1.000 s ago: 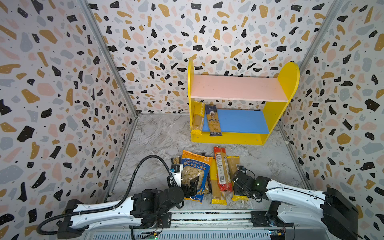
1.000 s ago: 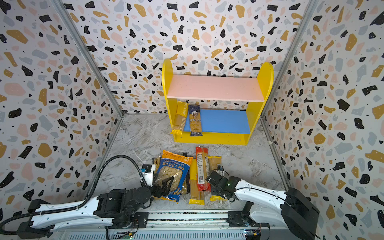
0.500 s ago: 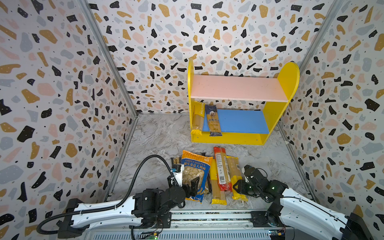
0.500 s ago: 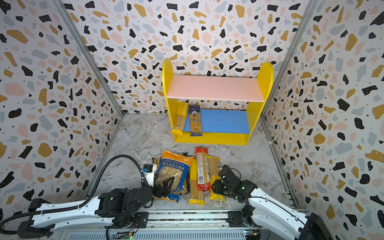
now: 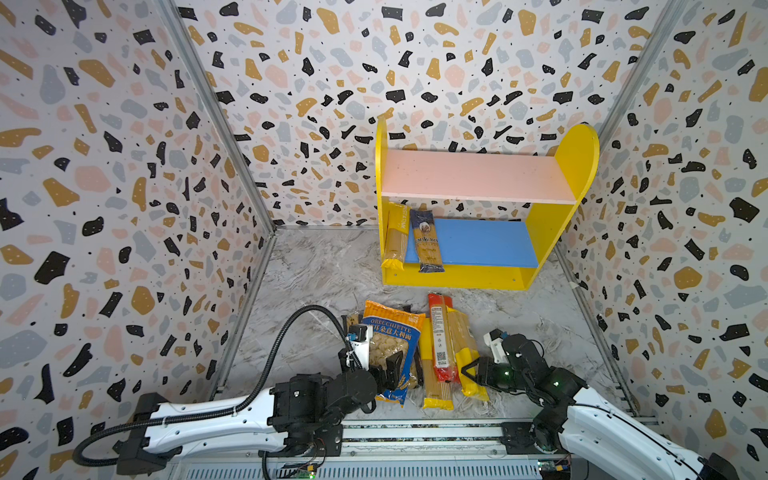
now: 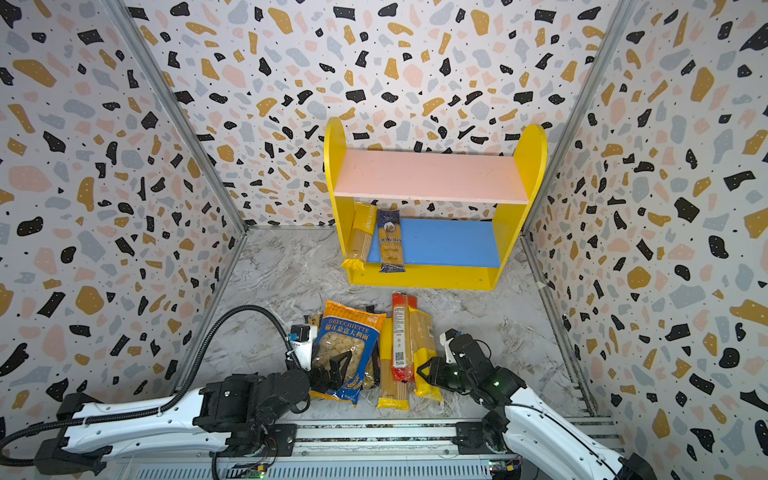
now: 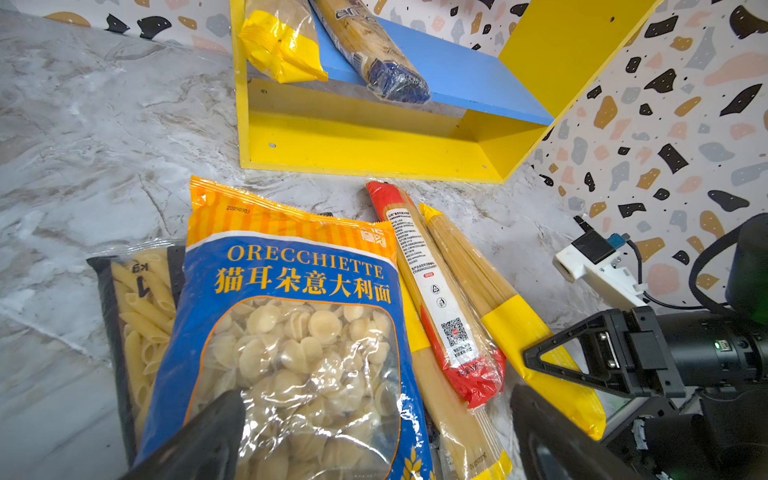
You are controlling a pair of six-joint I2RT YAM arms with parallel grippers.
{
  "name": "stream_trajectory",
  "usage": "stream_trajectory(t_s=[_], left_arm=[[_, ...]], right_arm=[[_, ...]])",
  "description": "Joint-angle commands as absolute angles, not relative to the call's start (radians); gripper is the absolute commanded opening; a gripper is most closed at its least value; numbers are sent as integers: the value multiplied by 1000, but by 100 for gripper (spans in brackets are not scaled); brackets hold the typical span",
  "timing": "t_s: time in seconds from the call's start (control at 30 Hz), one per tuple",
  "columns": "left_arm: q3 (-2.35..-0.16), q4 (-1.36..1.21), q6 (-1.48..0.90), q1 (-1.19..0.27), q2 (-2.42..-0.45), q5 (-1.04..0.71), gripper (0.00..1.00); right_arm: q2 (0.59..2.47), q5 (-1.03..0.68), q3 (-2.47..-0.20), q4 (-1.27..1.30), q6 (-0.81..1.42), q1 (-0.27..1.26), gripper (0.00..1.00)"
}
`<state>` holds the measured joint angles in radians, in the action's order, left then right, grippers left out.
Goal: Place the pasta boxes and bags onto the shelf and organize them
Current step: 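Grasp the second yellow-banded spaghetti pack with the right gripper and lift it, then carry the yellow-banded pack to the blue shelf and stand it beside the Ankara pack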
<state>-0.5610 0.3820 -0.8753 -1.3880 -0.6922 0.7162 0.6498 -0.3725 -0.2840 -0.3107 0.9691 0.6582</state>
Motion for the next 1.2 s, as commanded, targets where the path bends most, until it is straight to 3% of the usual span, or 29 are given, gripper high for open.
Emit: stream_trajectory(t_s=[0.0, 0.43, 0.73, 1.17], left_arm=[[-605, 380, -862, -1388, -712, 729, 99], [-696, 386, -825, -1388, -803, 738, 100], [-748, 412, -803, -1388, -831, 753, 100], [-834, 425, -742, -1381, -892, 759, 100]], right_arm=[[590, -448, -353, -205, 938, 634, 7], [509, -610, -385, -169, 947, 529, 7], [544, -745, -369, -6, 999, 445, 6], [628, -816, -528, -17, 942, 350, 6]])
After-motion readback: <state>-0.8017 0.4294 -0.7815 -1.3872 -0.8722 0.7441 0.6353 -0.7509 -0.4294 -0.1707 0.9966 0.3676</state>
